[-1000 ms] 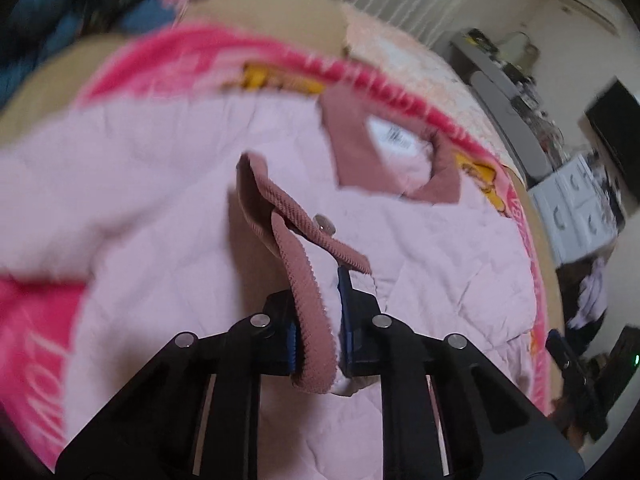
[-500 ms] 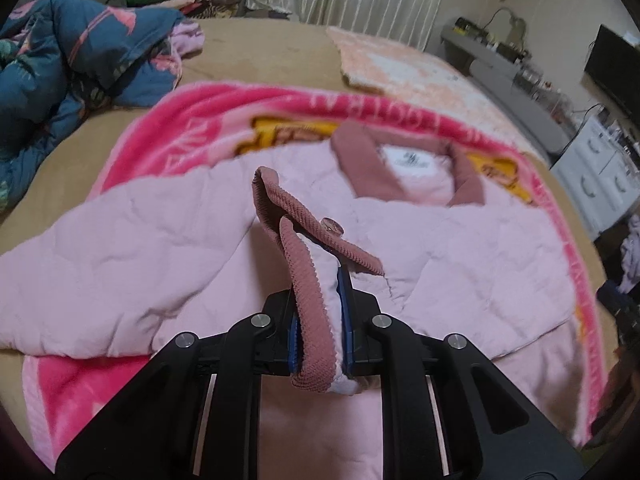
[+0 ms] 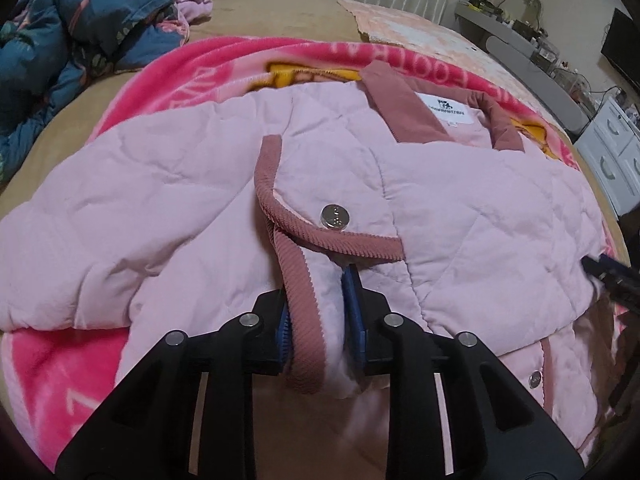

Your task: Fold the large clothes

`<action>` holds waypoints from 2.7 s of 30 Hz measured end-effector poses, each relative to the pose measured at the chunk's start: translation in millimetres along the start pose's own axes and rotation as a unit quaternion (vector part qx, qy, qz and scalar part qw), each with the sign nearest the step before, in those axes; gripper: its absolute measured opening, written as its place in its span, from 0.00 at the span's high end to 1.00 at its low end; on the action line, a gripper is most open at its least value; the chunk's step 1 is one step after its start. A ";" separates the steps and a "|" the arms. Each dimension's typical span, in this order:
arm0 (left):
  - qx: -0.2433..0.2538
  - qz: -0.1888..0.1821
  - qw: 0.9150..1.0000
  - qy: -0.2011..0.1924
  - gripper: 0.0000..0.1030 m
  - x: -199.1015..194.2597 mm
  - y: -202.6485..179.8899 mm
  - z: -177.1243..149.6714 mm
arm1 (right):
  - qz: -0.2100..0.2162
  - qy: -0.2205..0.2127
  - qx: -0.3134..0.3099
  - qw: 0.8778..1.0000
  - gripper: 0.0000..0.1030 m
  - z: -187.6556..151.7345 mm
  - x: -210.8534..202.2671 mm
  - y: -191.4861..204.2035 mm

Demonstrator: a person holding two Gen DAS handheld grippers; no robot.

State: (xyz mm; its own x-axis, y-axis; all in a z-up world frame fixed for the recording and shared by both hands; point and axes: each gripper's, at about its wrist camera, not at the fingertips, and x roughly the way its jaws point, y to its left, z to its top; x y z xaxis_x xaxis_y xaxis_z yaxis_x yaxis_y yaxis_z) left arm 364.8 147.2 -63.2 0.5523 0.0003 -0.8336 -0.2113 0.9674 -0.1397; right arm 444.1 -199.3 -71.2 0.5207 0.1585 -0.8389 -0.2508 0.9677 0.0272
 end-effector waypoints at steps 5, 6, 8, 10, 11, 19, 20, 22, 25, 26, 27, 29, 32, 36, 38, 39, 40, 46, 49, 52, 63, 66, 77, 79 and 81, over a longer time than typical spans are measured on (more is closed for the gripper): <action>0.016 0.017 1.000 0.002 0.80 2.4 -7.0 -1.2 | -0.008 0.004 0.009 1.000 0.05 1.3 8.9 1.4; 0.017 0.019 1.000 0.004 0.80 2.2 -7.6 -0.3 | -0.012 0.006 0.009 1.000 0.05 2.9 8.1 2.9; 0.020 0.028 0.999 0.007 0.77 1.6 -9.2 1.0 | -0.015 0.005 0.008 1.000 0.05 3.2 2.8 3.4; 0.018 0.036 0.999 0.007 0.75 -2.0 -9.8 1.8 | -0.010 -0.002 0.009 1.000 0.05 3.8 -7.3 4.4; 0.017 0.040 0.999 0.007 0.71 -4.6 -9.9 1.6 | -0.006 -0.007 0.011 1.000 0.05 2.2 -14.0 3.7; 0.000 0.062 0.998 0.012 0.35 -28.8 -1.1 0.6 | 0.021 -0.050 0.010 0.998 0.04 -0.5 -67.6 10.6; -0.002 0.062 0.998 0.011 0.26 -33.6 -1.3 1.3 | 0.021 -0.052 0.007 0.998 0.04 -0.7 -72.8 11.7; -0.001 0.067 0.998 0.008 0.18 -44.9 -3.0 2.7 | 0.021 -0.059 0.003 0.998 0.04 -0.3 -84.6 13.8; -0.004 0.073 0.997 -0.003 0.09 -63.4 -5.8 5.1 | 0.021 -0.071 0.004 0.997 0.04 1.2 -102.0 13.4; -0.006 0.076 0.997 -0.008 0.09 -70.8 -7.3 6.2 | 0.021 -0.077 0.006 0.997 0.04 1.7 -109.2 12.9; -0.007 0.077 0.997 -0.011 0.09 -76.3 -9.1 7.0 | 0.021 -0.081 0.007 0.996 0.04 1.7 -114.5 12.8; -0.011 0.074 0.997 -0.020 0.09 -91.8 -12.1 9.0 | 0.022 -0.093 0.008 0.995 0.04 2.4 -128.3 12.1; -0.015 0.075 0.997 -0.030 0.09 -109.7 -16.1 9.8 | 0.020 -0.103 0.007 0.994 0.04 4.6 -146.7 12.7; -0.021 0.080 0.995 -0.048 0.09 -140.5 -17.4 5.6 | 0.019 -0.119 0.005 0.993 0.04 5.6 -173.4 16.8; -0.025 0.085 0.994 -0.056 0.09 -152.7 -16.3 3.5 | 0.023 -0.127 0.004 0.992 0.04 5.4 -186.8 19.8; -0.029 0.087 0.994 -0.063 0.09 -162.0 -14.9 0.9 | 0.026 -0.133 0.003 0.991 0.04 5.5 -195.2 22.8; -0.033 0.089 0.993 -0.068 0.09 -169.7 -13.4 -1.8 | 0.026 -0.139 0.001 0.990 0.04 5.2 -201.7 25.6; -0.034 0.096 0.991 -0.086 0.09 -204.3 -8.7 -16.4 | 0.026 -0.172 -0.019 0.985 0.04 3.8 -245.9 48.2; -0.036 0.097 0.990 -0.093 0.09 -215.1 -2.7 -19.6 | 0.032 -0.183 -0.023 0.982 0.04 3.8 -259.0 59.6; -0.039 0.108 0.987 -0.109 0.09 -227.3 6.5 -21.4 | 0.038 -0.192 -0.028 0.980 0.04 3.3 -268.3 74.3; -0.077 0.131 0.977 -0.147 0.09 -239.6 63.6 -28.1 | 0.063 -0.203 -0.061 0.975 0.04 11.1 -262.9 137.9; -0.093 0.136 0.973 -0.159 0.09 -242.2 84.1 -28.5 | 0.078 -0.198 -0.060 0.975 0.04 15.3 -255.5 158.7; -0.146 0.163 0.962 -0.163 0.09 -231.4 160.8 -36.8 | 0.096 -0.185 -0.094 0.974 0.04 23.7 -228.4 231.8; -0.159 0.161 0.960 -0.163 0.09 -228.0 173.7 -40.2 | 0.097 -0.184 -0.107 0.972 0.04 24.0 -224.2 247.5; -0.169 0.165 0.958 -0.161 0.09 -223.9 185.8 -43.7 | 0.098 -0.184 -0.116 0.971 0.04 23.4 -221.8 258.2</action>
State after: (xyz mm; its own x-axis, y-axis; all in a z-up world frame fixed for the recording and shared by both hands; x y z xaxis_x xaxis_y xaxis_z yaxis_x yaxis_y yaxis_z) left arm 166.6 315.9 74.2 0.6189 0.4232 -0.6617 -0.6364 0.7639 -0.1067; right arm 282.9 20.0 134.6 0.6895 0.4366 -0.5779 -0.5304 0.8477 0.0076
